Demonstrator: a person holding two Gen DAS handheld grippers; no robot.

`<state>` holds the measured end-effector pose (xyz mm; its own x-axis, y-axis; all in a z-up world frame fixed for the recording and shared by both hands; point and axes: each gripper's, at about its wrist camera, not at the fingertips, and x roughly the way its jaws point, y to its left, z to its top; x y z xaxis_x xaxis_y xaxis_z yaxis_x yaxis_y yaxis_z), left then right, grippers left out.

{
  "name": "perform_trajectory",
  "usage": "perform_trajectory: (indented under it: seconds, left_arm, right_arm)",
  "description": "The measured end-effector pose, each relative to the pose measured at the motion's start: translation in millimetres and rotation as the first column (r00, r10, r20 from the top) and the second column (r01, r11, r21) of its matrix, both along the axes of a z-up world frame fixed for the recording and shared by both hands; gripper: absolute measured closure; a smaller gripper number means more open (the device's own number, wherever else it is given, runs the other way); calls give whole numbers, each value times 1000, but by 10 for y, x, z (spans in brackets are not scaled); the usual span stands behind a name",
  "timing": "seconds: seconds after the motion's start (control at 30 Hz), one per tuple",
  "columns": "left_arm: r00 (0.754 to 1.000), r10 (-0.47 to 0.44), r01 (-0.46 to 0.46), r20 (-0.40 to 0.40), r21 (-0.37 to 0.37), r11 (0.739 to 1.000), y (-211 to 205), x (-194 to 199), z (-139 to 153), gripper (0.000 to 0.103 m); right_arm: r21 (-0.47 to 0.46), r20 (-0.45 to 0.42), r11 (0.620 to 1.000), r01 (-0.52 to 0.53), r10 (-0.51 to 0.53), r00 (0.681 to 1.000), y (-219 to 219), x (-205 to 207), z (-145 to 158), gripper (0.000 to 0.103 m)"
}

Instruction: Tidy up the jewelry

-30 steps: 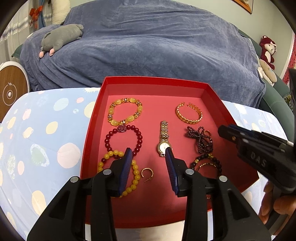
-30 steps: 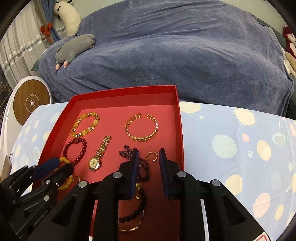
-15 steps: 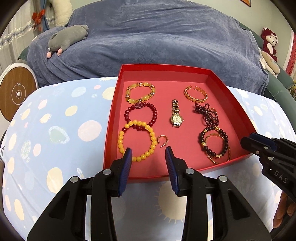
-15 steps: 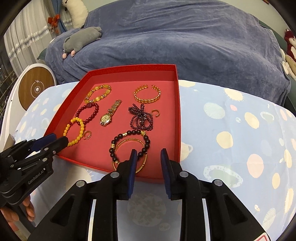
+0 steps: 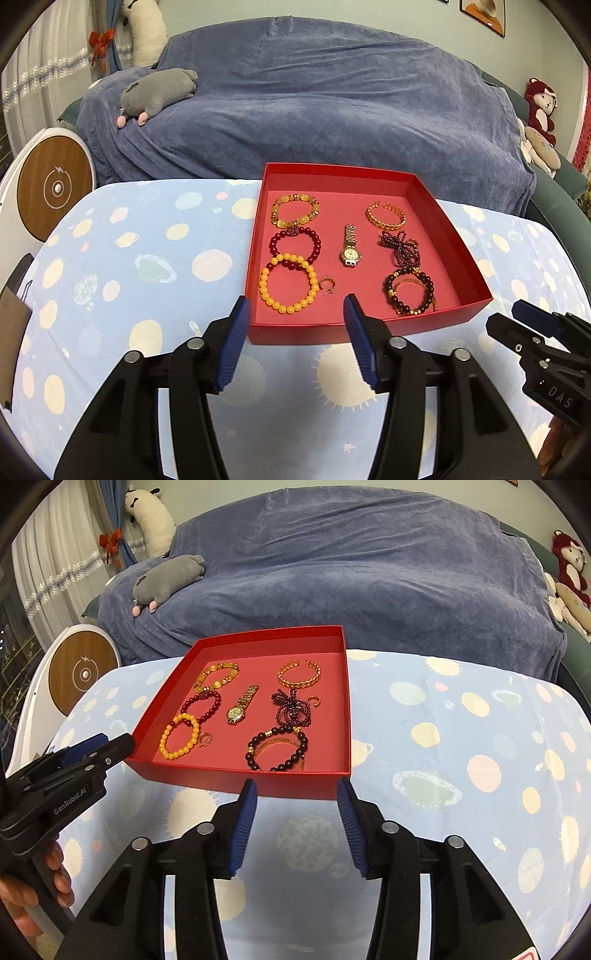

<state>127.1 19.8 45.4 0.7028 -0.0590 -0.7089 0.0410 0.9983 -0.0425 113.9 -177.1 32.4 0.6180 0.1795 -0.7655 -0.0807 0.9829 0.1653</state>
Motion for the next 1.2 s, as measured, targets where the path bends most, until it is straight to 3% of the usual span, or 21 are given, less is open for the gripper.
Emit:
perform_trajectory:
  seconds: [0.17, 0.33, 0.47, 0.6, 0.63, 0.87, 1.2]
  left_arm:
    - [1000, -11, 11, 16, 5, 1000, -35, -28, 25, 38]
    - [1000, -6, 6, 4, 6, 1000, -59, -20, 0, 37]
    - [1000, -10, 10, 3, 20, 1000, -74, -46, -11, 37]
    - [1000, -14, 14, 8, 21, 1000, -78, -62, -2, 37]
    - [1000, -15, 15, 9, 20, 1000, -77, -63, 0, 36]
    - [1000, -12, 11, 5, 25, 1000, -83, -64, -12, 34]
    - [1000, -5, 5, 14, 35, 999, -124, -91, -25, 27]
  right_arm:
    - [-1, 1, 1000, -22, 22, 1000, 67, 37, -37, 42]
    - [-43, 26, 997, -64, 65, 998, 187, -6, -54, 16]
    - [-1, 5, 999, -51, 51, 999, 152, -24, -101, 16]
    - [-26, 21, 1000, -15, 15, 1000, 123, -52, -104, 16]
    - [-24, 15, 1000, -13, 13, 1000, 126, -46, -108, 6]
    - [-67, 43, 998, -6, 8, 999, 156, -69, -89, 7]
    - [-37, 23, 999, 1, -1, 1000, 152, -89, -121, 7]
